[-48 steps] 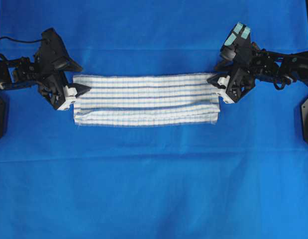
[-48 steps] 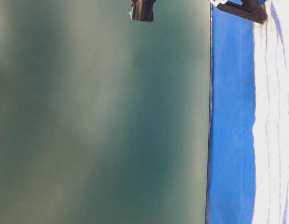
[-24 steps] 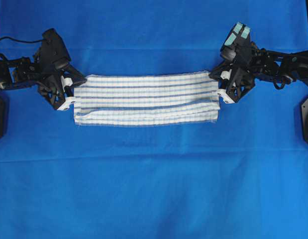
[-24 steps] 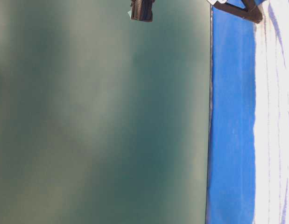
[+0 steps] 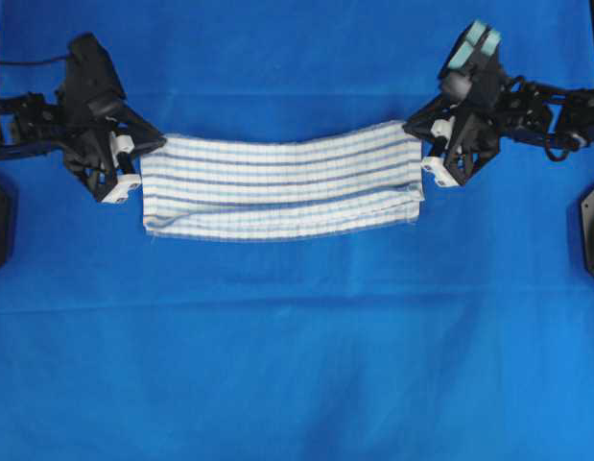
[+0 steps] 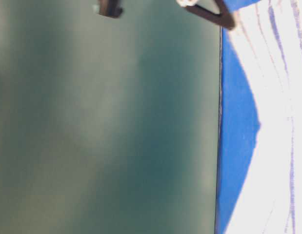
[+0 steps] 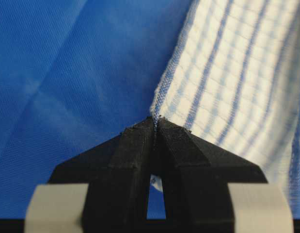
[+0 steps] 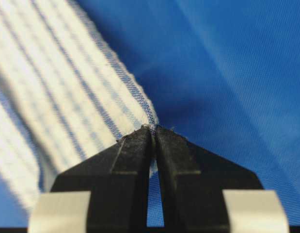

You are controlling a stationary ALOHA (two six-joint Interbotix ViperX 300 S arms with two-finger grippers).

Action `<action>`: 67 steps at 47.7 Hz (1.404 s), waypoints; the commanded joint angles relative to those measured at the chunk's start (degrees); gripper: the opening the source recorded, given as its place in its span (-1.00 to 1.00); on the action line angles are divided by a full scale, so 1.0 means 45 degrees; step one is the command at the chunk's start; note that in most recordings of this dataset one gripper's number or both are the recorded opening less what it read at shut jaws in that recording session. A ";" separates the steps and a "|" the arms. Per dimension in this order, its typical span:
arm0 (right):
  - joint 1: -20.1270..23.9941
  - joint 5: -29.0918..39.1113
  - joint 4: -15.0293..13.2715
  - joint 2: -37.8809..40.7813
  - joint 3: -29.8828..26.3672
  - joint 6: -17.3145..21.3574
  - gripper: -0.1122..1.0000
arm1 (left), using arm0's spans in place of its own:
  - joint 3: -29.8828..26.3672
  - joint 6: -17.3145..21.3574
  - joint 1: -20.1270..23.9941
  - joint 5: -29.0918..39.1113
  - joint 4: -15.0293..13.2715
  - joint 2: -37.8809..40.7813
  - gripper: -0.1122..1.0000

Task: Fold the blue towel.
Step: 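Lift the strip and swing it to lie vertically, left gripper moving down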

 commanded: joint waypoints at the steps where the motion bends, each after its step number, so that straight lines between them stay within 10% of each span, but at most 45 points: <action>1: -0.0020 0.0488 -0.0020 -0.0957 -0.0293 -0.0039 -0.71 | -0.0332 0.0000 -0.0059 0.0762 0.0020 -0.1211 -0.78; 30: 0.0176 0.1855 -0.0039 -0.3906 -0.0410 -0.0039 -0.71 | 0.0137 -0.0254 -0.0938 0.2168 0.0020 -0.5488 -0.78; 67: -0.1621 0.0762 -0.0938 0.0234 -0.3848 -0.0098 -0.71 | -0.1953 -0.0293 -0.5625 -0.2129 -0.0039 -0.0449 -0.78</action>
